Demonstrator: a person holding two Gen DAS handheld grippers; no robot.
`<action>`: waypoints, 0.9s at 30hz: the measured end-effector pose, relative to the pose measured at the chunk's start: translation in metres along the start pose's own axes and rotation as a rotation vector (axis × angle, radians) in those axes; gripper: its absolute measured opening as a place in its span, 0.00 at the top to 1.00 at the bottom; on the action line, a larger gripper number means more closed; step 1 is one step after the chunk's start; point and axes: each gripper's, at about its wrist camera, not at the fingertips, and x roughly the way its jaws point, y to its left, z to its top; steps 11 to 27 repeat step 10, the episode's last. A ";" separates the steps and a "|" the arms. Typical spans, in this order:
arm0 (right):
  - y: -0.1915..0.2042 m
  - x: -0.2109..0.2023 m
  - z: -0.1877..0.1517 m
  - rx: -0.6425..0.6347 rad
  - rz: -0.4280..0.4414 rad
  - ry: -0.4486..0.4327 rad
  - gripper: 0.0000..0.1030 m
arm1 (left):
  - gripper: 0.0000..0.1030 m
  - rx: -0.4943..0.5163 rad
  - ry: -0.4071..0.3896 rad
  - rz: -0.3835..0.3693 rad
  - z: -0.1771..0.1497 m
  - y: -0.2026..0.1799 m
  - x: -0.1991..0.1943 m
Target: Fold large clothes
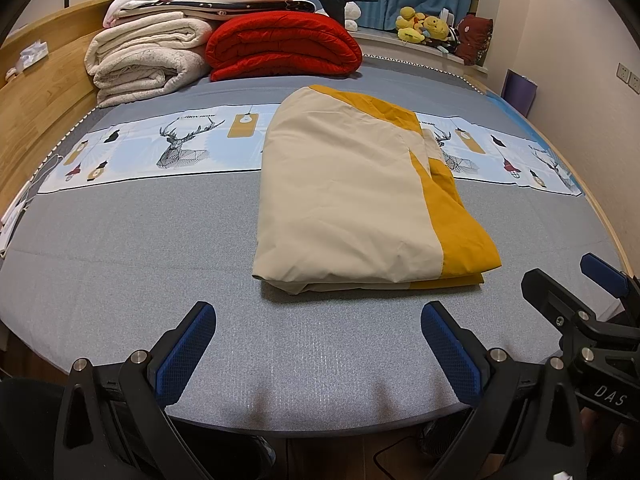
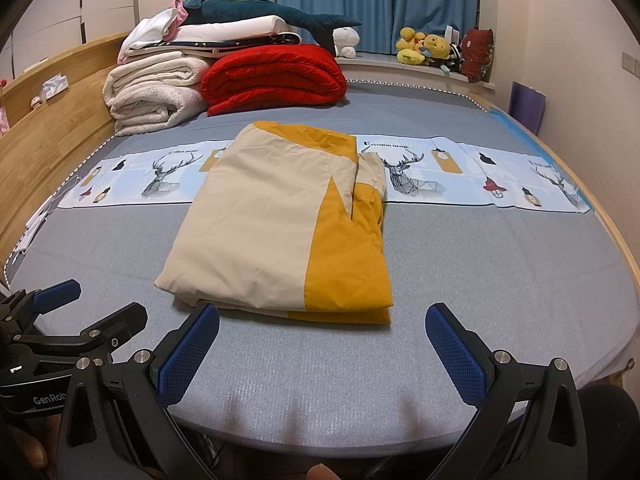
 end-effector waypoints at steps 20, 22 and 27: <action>0.000 -0.001 0.000 0.001 0.000 0.000 0.01 | 0.01 0.000 0.001 -0.001 0.000 -0.001 0.000; 0.000 -0.001 0.000 0.001 0.000 0.000 0.01 | 0.01 0.000 0.001 -0.001 0.000 -0.001 0.000; 0.000 -0.001 0.000 0.001 0.000 0.000 0.01 | 0.01 0.000 0.001 -0.001 0.000 -0.001 0.000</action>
